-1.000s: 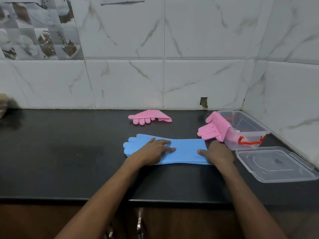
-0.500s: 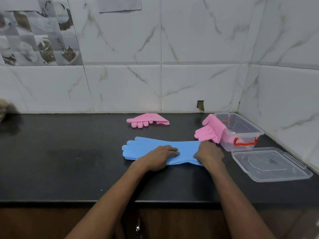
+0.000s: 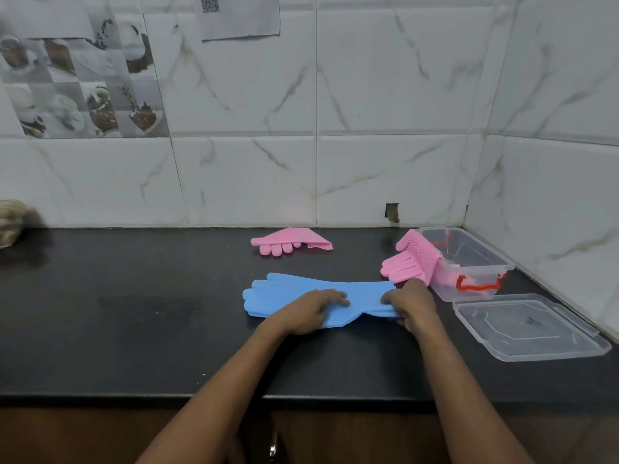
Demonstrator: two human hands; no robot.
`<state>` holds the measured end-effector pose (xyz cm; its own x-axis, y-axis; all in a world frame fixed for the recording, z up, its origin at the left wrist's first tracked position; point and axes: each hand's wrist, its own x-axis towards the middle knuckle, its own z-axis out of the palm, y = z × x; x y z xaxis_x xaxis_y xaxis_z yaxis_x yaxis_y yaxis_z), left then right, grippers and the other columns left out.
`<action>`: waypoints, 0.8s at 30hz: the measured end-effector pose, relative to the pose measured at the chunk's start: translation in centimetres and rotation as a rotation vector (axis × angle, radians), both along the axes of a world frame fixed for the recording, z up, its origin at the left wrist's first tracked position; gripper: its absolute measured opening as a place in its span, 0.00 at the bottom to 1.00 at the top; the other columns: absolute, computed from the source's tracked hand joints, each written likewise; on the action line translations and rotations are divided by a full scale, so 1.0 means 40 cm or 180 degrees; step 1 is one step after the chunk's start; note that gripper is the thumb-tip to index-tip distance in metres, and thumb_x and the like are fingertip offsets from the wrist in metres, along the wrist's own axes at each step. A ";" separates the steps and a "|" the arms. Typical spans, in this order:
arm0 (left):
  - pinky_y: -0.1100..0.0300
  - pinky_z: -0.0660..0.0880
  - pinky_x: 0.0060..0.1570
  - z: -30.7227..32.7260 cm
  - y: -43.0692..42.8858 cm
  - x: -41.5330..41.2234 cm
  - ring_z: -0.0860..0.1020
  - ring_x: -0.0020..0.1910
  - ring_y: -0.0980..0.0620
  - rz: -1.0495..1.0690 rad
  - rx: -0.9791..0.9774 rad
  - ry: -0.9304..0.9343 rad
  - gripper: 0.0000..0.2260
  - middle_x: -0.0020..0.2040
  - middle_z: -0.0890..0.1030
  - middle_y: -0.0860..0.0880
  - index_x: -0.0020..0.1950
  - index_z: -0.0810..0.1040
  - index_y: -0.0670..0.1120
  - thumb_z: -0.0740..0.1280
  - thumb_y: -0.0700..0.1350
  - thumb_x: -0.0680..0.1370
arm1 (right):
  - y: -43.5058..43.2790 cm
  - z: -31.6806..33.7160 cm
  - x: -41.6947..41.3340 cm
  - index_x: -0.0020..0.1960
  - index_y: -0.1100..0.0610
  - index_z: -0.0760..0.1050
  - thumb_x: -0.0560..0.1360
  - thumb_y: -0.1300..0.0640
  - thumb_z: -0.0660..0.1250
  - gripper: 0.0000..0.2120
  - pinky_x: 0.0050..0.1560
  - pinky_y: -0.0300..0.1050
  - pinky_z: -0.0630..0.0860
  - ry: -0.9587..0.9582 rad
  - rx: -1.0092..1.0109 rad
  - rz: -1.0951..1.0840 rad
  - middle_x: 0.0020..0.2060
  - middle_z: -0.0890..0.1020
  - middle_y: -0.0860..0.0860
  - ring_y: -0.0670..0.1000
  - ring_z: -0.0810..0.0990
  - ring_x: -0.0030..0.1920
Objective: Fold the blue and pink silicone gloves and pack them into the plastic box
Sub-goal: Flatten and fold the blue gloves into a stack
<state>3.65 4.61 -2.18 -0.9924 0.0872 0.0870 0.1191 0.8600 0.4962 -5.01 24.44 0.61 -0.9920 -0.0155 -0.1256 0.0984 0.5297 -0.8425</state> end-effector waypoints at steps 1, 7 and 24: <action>0.60 0.56 0.75 0.014 -0.012 0.002 0.66 0.73 0.57 0.0131 0.0408 0.0042 0.28 0.72 0.72 0.56 0.67 0.77 0.51 0.54 0.29 0.74 | -0.001 0.007 -0.003 0.44 0.61 0.72 0.68 0.63 0.72 0.10 0.45 0.58 0.83 0.0061 -0.0103 -0.0074 0.46 0.79 0.59 0.58 0.81 0.43; 0.54 0.80 0.52 0.074 -0.103 0.011 0.84 0.47 0.49 0.0770 0.2500 0.0263 0.10 0.52 0.84 0.39 0.55 0.81 0.41 0.61 0.40 0.80 | -0.093 0.076 0.026 0.69 0.58 0.62 0.71 0.67 0.65 0.28 0.40 0.48 0.73 0.1531 0.0407 0.0184 0.49 0.80 0.57 0.61 0.80 0.49; 0.58 0.77 0.27 0.111 -0.154 0.042 0.75 0.23 0.47 0.2174 0.2064 -0.0337 0.13 0.35 0.75 0.40 0.41 0.72 0.42 0.75 0.31 0.67 | -0.224 -0.050 0.154 0.67 0.57 0.73 0.80 0.50 0.59 0.19 0.64 0.48 0.70 0.2294 0.0191 0.1299 0.63 0.79 0.54 0.55 0.76 0.64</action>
<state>5.33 -1.53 2.24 -0.8164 -0.5491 -0.1787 -0.3811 0.2798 0.8812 1.16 15.47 -1.40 -0.7474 -0.4052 0.5265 -0.6644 0.4529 -0.5946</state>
